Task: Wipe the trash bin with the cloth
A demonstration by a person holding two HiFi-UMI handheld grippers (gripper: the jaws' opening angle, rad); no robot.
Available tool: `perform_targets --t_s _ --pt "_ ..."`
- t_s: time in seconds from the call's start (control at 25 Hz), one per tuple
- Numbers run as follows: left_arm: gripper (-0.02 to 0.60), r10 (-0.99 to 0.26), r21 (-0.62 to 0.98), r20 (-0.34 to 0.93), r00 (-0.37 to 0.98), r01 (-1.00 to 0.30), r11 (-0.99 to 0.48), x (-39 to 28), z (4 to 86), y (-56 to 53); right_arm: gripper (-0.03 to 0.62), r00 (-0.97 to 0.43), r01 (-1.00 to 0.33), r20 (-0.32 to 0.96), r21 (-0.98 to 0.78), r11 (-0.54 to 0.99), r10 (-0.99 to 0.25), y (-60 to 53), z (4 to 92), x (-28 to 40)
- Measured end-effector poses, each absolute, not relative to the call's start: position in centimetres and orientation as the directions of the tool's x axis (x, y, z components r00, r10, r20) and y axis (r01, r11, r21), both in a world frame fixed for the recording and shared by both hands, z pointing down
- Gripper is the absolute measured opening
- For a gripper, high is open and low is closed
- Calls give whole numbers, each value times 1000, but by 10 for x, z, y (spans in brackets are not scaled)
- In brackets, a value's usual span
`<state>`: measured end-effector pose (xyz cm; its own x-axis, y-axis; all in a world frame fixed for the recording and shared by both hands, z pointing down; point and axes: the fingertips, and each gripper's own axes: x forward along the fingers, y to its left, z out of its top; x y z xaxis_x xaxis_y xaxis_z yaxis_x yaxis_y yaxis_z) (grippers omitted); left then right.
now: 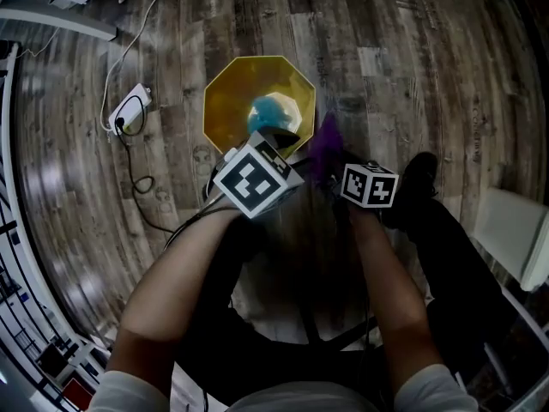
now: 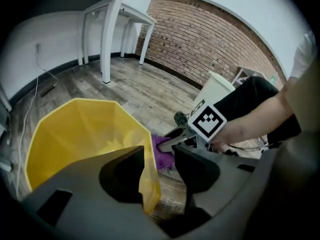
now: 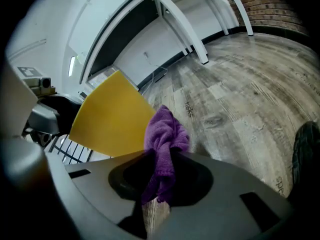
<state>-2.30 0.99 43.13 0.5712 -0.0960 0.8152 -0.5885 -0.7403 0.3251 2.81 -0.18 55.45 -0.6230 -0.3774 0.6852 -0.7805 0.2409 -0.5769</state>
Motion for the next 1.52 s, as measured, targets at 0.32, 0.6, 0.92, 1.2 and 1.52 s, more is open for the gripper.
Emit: perform_targets --t_s 0.32,0.6,0.92,1.2,1.52 --pt "219 -129 -24 947 295 -334 -942 -86 445 30 89 -696 -673 551 -725 149 -460 -2 511 43" --pt "216 -65 -2 971 231 -264 -965 -92 465 43 89 -818 -464 313 -854 234 -482 13 445 19" --pt "55 -32 38 970 242 -281 -959 -86 473 46 89 -887 -357 177 -848 391 -427 11 401 -2" --pt "21 -50 17 964 261 -247 -969 -75 470 43 89 -885 -381 225 -852 359 -408 3 430 -8" --pt "17 -65 12 958 279 -265 -964 -66 467 35 89 -883 -390 240 -854 344 -405 -8 450 -8"
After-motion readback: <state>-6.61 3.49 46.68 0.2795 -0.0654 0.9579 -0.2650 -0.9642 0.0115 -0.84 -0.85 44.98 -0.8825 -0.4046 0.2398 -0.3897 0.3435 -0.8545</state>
